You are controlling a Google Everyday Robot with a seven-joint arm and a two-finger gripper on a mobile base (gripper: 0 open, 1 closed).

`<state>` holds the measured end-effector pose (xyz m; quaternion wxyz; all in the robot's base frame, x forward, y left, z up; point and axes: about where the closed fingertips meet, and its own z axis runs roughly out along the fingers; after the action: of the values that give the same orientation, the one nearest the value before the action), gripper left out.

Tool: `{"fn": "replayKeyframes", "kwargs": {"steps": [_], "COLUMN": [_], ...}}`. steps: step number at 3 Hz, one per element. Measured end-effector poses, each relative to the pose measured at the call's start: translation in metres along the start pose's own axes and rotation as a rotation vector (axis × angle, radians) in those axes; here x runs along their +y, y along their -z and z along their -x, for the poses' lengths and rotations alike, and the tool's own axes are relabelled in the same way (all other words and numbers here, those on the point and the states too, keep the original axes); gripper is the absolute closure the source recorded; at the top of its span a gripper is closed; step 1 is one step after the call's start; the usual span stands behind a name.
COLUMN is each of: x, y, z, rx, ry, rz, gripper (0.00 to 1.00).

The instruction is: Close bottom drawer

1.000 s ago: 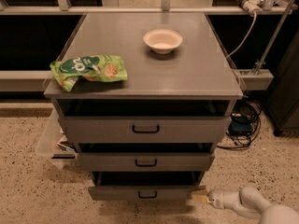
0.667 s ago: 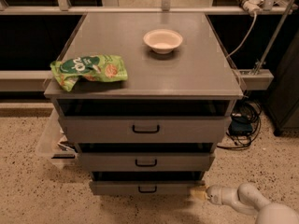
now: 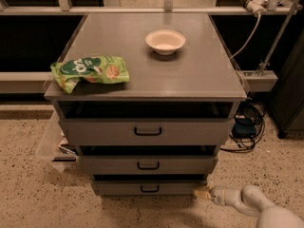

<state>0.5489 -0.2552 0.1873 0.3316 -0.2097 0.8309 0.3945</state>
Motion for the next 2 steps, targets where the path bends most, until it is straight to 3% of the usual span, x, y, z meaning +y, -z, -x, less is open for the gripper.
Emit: {"fn": "replayKeyframes", "kwargs": {"steps": [1, 2], "x": [0.008, 0.027], "y": [0.027, 0.081], "z": [-0.018, -0.021], "rx": [-0.019, -0.028], "ry": [-0.065, -0.07], "rz": [0.033, 0.036], "gripper": [1.0, 0.83]}}
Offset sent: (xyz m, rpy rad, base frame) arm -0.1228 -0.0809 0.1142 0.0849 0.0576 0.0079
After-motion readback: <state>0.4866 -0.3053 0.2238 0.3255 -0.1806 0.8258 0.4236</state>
